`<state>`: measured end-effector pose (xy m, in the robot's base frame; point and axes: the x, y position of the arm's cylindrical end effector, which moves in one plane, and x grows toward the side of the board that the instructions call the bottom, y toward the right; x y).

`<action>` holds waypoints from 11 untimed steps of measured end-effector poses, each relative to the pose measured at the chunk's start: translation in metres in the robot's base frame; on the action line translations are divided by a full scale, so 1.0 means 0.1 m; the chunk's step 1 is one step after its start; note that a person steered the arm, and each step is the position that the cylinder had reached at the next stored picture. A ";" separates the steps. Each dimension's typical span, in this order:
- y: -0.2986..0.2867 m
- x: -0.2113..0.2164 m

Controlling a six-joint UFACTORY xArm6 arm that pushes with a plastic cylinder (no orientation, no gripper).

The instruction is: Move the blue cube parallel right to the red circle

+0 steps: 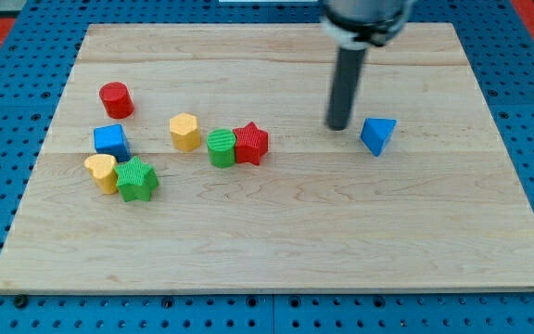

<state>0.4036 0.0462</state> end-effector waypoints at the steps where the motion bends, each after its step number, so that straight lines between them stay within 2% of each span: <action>1: -1.07 -0.58; 2: -2.01 -0.57; 3: -2.41 0.10; 4: -2.92 0.27; 5: -2.92 0.58; 6: -2.30 0.62; 8: -1.65 -0.05; 10: -2.16 -0.27; 11: -1.78 -0.66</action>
